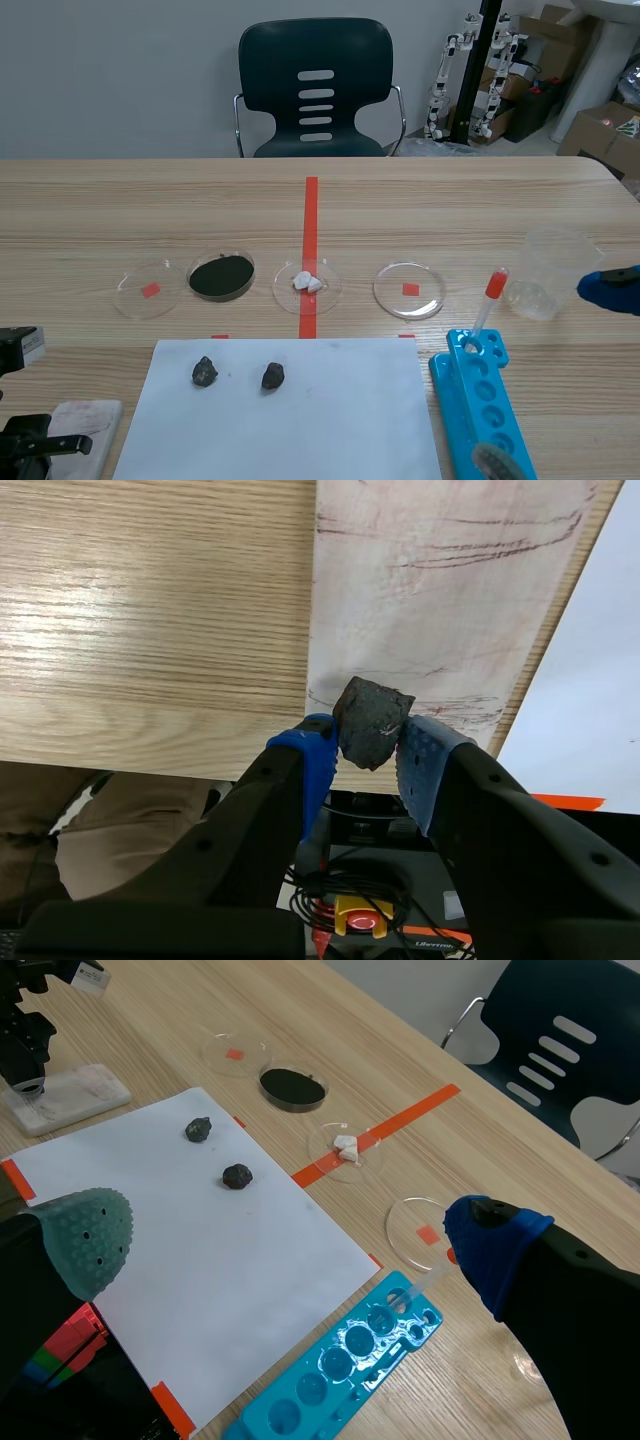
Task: Rub the mineral on the streak plate below the first streak
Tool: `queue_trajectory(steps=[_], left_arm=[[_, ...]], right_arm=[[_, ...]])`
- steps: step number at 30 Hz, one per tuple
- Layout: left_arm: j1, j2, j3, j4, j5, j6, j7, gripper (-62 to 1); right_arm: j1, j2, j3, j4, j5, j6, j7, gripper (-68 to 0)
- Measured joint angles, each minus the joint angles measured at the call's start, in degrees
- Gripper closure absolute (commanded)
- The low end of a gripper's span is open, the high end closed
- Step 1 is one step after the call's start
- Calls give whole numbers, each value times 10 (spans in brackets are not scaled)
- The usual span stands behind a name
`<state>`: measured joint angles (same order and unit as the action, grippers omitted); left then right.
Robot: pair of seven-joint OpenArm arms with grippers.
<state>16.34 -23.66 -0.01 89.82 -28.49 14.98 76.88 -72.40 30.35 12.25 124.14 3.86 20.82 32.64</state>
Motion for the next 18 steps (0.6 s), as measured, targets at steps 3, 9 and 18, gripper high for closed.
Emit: queue_trajectory(steps=[3,9,18], left_arm=[[0,0,0,0,2,0,0,-85],[0,0,0,0,3,0,0,-85],[0,0,2,-12,3,0,-2,-85]], right_arm=[[0,0,0,0,0,0,0,-679],[0,0,0,0,0,0,0,-679],[0,0,0,0,0,0,0,-679]])
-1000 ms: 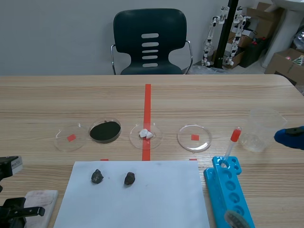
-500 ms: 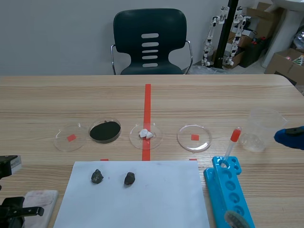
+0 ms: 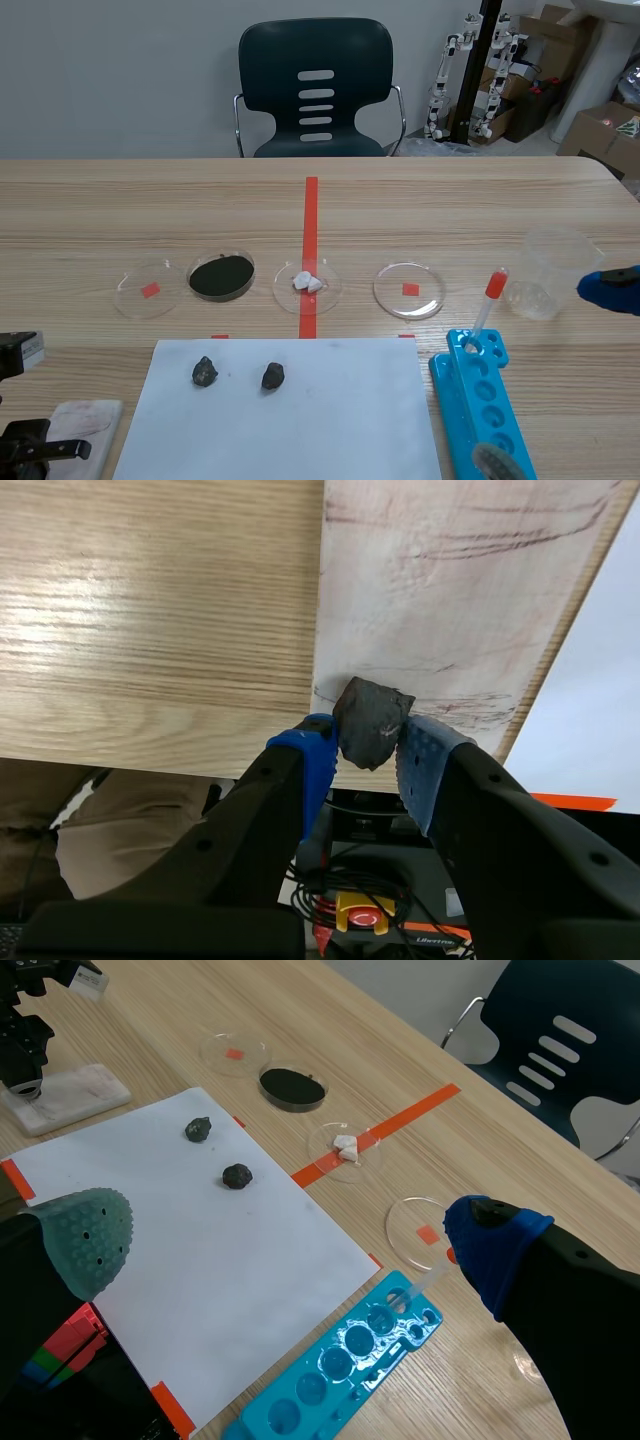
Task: Rub the mineral on the streak plate below the first streak
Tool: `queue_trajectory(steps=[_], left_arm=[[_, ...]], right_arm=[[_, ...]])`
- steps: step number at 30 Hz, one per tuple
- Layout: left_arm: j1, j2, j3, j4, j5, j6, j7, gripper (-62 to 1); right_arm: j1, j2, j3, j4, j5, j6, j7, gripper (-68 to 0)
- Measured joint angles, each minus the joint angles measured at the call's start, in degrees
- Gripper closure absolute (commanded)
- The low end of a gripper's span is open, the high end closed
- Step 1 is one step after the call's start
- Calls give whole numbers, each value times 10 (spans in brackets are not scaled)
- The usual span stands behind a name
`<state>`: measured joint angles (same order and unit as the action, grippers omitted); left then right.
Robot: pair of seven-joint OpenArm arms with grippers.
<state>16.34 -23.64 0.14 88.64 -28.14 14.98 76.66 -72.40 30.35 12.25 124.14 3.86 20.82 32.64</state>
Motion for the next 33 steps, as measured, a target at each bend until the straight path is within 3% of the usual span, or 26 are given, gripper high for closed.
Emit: queue_trajectory(steps=[8,17,20,25,33], left_arm=[[0,0,0,-1,0,0,-2,-85],[0,6,3,1,29,-2,2,-85],[0,4,3,1,9,0,-2,-85],[0,-2,6,-2,-60,-13,-39,-85],[0,-2,15,-2,-73,-20,-45,-85]], right_arm=[[0,0,0,0,0,0,0,-679],[0,0,0,0,0,0,0,-679],[0,0,0,0,0,0,0,-679],[0,0,0,0,0,0,0,-679],[0,0,0,0,0,0,-2,-679]])
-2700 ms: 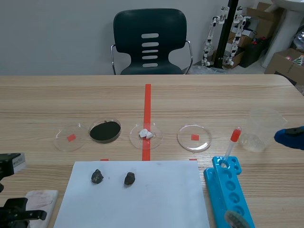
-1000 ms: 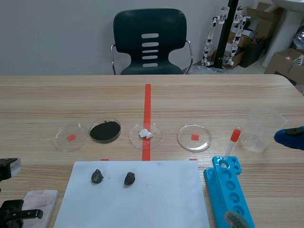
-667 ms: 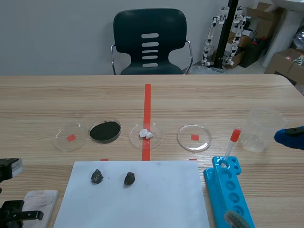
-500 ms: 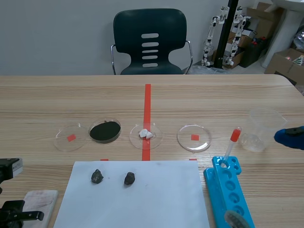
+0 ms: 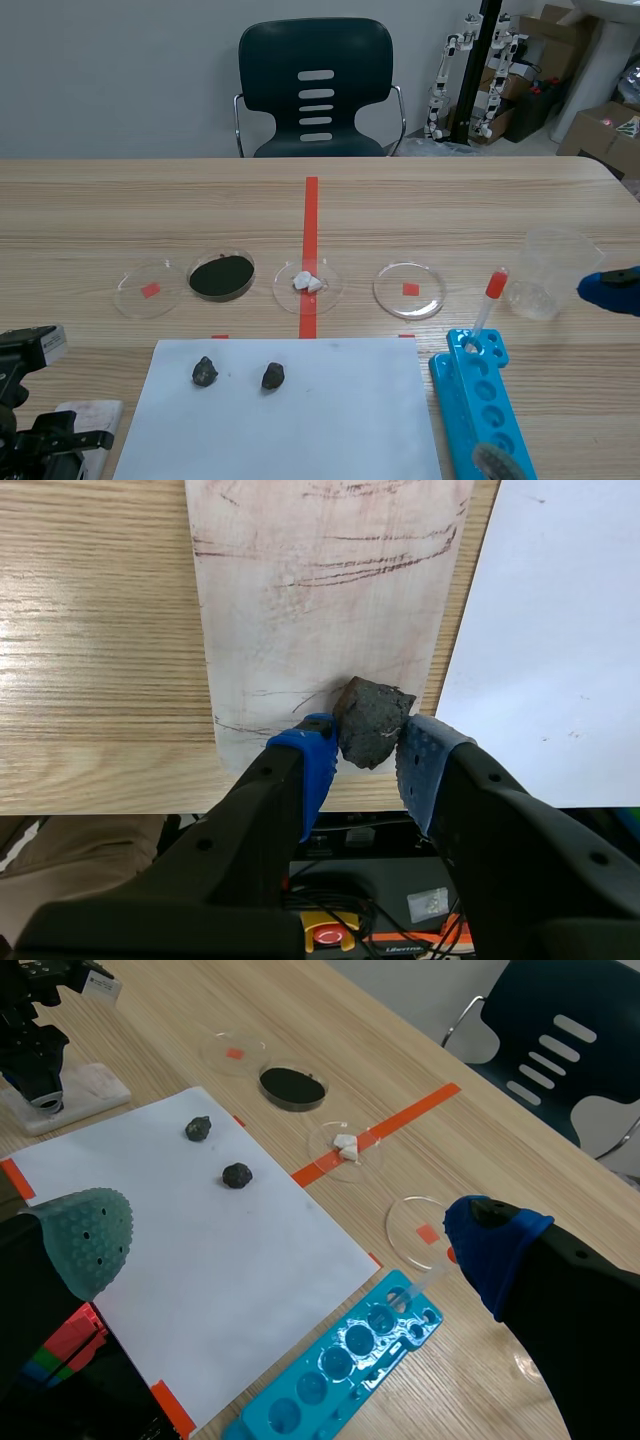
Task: Rub the mineral on the streak plate below the first streak
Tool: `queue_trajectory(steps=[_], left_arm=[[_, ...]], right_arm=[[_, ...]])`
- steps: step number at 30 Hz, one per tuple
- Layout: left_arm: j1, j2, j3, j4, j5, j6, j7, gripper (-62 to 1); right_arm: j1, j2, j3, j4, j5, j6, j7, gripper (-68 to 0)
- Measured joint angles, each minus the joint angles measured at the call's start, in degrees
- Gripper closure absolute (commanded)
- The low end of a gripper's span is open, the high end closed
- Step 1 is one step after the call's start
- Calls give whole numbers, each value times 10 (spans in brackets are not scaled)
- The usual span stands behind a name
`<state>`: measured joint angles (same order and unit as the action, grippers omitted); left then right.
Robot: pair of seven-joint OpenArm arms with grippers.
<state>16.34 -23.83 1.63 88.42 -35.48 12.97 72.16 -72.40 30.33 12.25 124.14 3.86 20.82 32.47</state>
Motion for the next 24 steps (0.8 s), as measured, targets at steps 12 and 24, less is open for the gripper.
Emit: queue_trajectory(steps=[12,24], left_arm=[[-3,11,9,9,110,28,31,-85],[-3,6,8,8,120,40,29,-85]], right_arm=[[0,0,0,0,0,0,0,-679],[0,0,0,0,0,0,0,-679]])
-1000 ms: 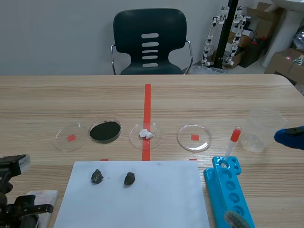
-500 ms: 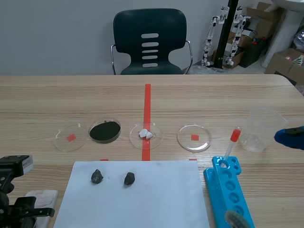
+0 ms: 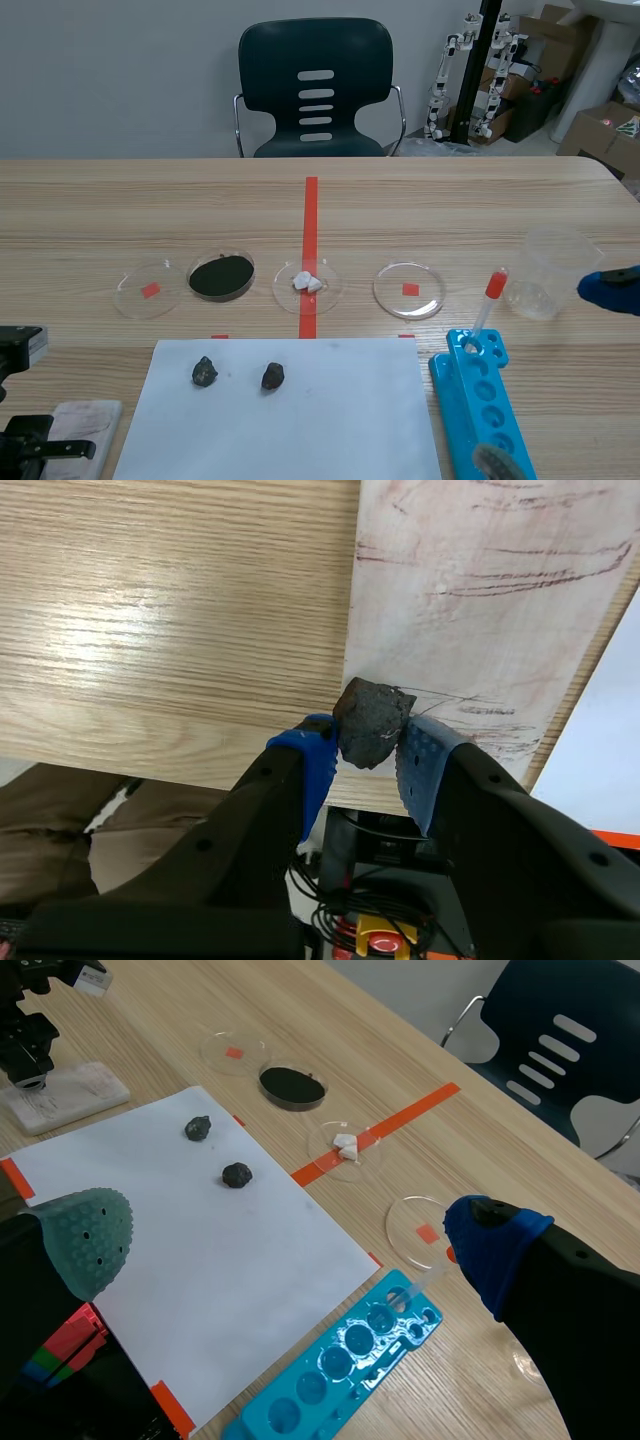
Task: Rub the mineral on the streak plate below the first streak
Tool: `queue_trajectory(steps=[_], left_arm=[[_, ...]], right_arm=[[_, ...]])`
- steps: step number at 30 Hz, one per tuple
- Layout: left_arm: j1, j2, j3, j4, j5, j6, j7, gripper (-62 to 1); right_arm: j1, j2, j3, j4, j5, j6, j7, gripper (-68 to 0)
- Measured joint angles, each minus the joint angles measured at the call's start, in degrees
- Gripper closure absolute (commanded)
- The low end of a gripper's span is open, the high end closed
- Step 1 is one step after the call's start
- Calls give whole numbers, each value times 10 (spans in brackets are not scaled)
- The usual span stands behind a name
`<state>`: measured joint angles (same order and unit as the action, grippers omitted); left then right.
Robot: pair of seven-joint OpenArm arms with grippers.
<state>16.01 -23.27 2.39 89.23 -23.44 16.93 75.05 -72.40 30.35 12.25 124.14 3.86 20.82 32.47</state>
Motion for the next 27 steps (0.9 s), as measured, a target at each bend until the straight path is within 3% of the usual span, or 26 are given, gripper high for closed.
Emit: queue_trajectory(steps=[5,10,17,19,23,27], left_arm=[[0,-7,-5,-4,-68,-17,-12,-85],[0,-10,3,-5,-103,-33,-30,-85],[0,-9,10,-5,-109,-32,-35,-86],[0,-9,10,-5,-104,-32,-35,-85],[-5,0,15,-2,-43,-15,-2,-85],[-6,3,17,1,-5,1,17,-85]], right_arm=[[0,0,0,0,0,0,0,-679],[0,0,0,0,0,0,0,-679],[0,0,0,0,0,0,0,-679],[0,0,0,0,0,0,0,-679],[0,0,0,0,0,0,0,-679],[0,0,0,0,0,0,0,-679]])
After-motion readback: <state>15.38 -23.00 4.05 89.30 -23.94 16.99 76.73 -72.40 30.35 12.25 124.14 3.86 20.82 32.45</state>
